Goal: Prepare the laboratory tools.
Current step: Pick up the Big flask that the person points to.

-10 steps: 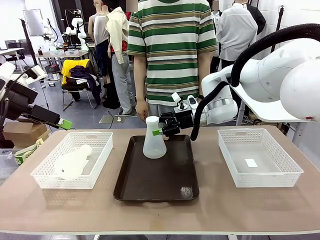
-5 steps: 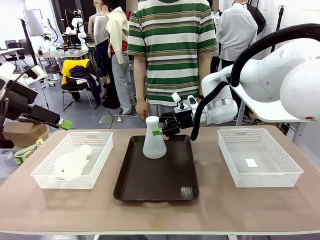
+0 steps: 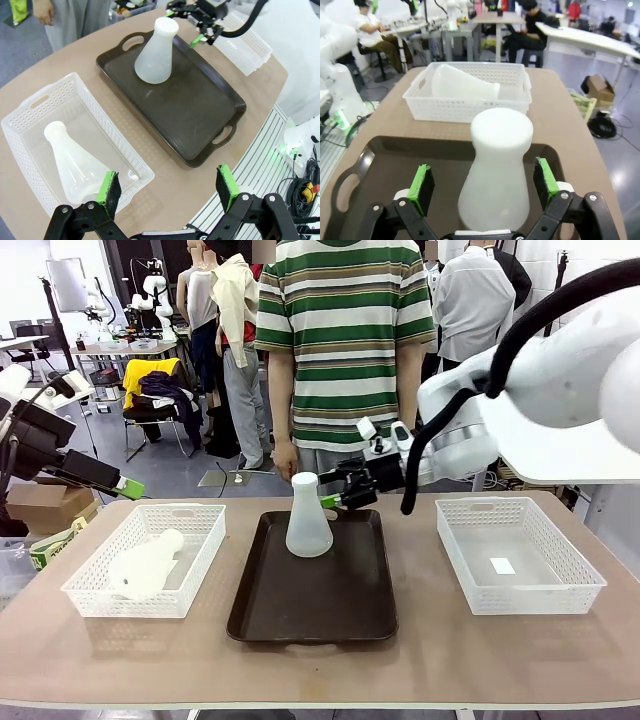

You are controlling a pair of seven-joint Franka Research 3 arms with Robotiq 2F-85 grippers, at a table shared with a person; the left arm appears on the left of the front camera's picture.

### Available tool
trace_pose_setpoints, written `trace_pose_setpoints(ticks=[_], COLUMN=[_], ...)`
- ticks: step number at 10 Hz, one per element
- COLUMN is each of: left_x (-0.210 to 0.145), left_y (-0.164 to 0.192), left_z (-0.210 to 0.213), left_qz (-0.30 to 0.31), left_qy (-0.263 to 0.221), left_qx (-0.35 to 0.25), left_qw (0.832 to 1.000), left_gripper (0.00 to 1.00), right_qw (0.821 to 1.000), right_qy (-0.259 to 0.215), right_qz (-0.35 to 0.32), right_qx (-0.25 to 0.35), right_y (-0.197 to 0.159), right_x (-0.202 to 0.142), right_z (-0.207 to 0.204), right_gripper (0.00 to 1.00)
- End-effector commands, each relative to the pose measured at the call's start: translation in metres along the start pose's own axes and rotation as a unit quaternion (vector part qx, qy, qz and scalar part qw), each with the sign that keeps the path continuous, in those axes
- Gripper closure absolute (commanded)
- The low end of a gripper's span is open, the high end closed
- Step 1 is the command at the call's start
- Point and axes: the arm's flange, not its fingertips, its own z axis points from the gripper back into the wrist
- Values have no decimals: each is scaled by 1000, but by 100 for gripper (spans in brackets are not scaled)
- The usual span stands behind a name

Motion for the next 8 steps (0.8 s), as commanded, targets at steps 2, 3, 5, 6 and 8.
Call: trace_pose_setpoints(ticks=[2, 3, 5, 6, 8], left_x=[0, 0, 0, 0, 0], left_y=[2, 2, 2, 2, 2], left_z=[0, 0, 0, 0, 0], left_qz=[1, 1, 1, 1, 1], left_qy=[-4, -4, -4, -4, -4], left_qx=[-9, -9, -9, -9, -9], left_qw=[1000, 1000, 1000, 1000, 1000], left_gripper=[0, 0, 0, 0, 0], right_qw=[997, 994, 972, 954, 936], right_qy=[28, 49, 115, 149, 176], right_qz=[11, 4, -37, -63, -122], right_qx=[-72, -99, -201, -253, -281], right_y=[50, 66, 99, 118, 150], right_x=[20, 29, 45, 50, 50], right_z=[66, 96, 156, 186, 231], right_gripper=[0, 0, 0, 0, 0])
